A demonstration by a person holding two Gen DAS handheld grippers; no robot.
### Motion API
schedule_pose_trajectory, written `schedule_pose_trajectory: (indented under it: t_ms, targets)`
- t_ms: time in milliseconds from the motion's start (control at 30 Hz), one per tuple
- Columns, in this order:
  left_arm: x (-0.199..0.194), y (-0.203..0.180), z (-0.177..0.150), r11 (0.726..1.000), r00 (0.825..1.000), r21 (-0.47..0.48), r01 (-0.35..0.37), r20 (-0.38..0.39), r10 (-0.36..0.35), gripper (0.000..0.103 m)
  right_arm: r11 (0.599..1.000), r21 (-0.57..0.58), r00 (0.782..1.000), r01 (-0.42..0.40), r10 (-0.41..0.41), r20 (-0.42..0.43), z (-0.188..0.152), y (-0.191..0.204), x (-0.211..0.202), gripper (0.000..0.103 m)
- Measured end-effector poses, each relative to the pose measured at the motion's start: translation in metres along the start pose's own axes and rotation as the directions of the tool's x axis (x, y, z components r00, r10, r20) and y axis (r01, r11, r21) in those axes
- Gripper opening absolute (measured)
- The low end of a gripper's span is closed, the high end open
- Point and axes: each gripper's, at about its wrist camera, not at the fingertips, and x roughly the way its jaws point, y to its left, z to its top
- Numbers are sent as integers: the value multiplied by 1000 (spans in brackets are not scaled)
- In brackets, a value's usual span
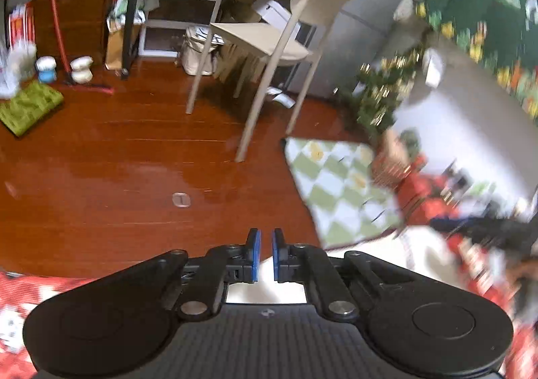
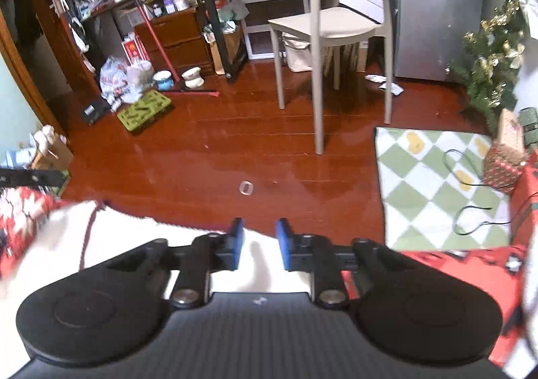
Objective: Fold clothes
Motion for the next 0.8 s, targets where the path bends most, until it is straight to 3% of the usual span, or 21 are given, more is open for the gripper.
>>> schedule_pose_trajectory:
  t_ms: [167,367,500,700,800]
  targets:
    - [9,21,-26,999,1000,-43,-1,-26,0,7,999,44,1000,6,-5,-8,-17,-34,-3,31]
    - [9,14,-37,1000,1000,4,-1,-10,1,11,999,34,1000,-3,3,-2,-24,-42,3,31]
    - [6,-7,-44,986,998,153,-67,0,68,11,997,-59,999,44,-44,-4,-25,-17,6,9]
    - [7,-18,-48,950,980,245,-195,86,179,4,993,-53,994,107,-105,44,-23,-3,7,5]
    - [13,-15,-44,946,973,236,-224,106,204,4,991,-34,990,128,-126,57,-22,-1,11,5]
